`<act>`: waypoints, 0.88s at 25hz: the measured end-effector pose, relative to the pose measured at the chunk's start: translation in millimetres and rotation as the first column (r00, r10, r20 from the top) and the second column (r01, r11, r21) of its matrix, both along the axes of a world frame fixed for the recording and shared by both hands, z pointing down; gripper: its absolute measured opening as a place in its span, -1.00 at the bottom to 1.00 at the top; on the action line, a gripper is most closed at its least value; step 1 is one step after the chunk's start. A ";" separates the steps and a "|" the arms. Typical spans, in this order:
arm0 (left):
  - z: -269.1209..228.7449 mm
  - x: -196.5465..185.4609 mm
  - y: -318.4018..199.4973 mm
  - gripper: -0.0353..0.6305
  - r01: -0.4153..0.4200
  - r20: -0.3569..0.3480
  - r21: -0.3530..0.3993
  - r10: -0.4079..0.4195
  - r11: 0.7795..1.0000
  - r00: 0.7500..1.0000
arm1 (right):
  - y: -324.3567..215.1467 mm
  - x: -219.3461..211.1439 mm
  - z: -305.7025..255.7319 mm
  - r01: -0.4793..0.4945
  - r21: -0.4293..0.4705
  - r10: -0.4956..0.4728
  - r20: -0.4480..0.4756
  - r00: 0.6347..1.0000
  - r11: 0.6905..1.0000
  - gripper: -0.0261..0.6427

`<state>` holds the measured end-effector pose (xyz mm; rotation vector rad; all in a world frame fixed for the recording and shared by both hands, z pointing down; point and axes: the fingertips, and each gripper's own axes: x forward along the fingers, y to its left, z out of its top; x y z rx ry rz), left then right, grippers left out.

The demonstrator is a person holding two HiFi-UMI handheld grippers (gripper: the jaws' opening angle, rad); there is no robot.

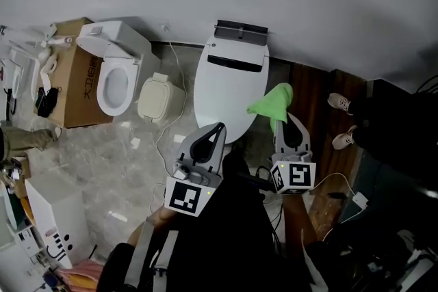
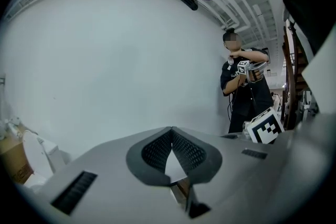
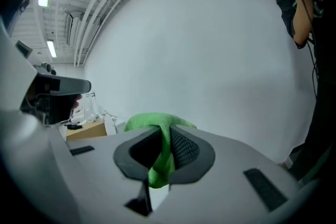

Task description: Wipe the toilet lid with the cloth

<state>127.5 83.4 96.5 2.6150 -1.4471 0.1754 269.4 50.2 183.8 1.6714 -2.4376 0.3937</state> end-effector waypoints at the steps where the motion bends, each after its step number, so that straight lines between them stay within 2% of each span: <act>1: 3.8 1.4 -6.8 -0.87 -0.003 0.002 -0.003 0.003 1.000 1.000 | -9.3 1.7 8.8 -0.003 -0.012 0.003 -0.002 1.000 1.000 -0.79; 8: 34.6 6.5 -61.4 -0.87 -0.043 -0.004 -0.036 0.043 0.998 0.999 | -73.3 3.2 79.3 -0.032 -0.143 0.031 -0.004 0.999 0.989 -0.79; 15: 76.9 7.2 -112.8 -0.87 -0.092 0.005 -0.089 0.093 0.992 0.996 | -142.5 9.1 178.3 -0.082 -0.278 0.077 -0.029 0.997 0.957 -0.79; 22: 116.8 14.6 -148.8 -0.87 -0.127 0.000 -0.092 0.127 0.988 0.992 | -202.8 21.1 279.6 -0.102 -0.345 0.081 -0.075 0.994 0.933 -0.79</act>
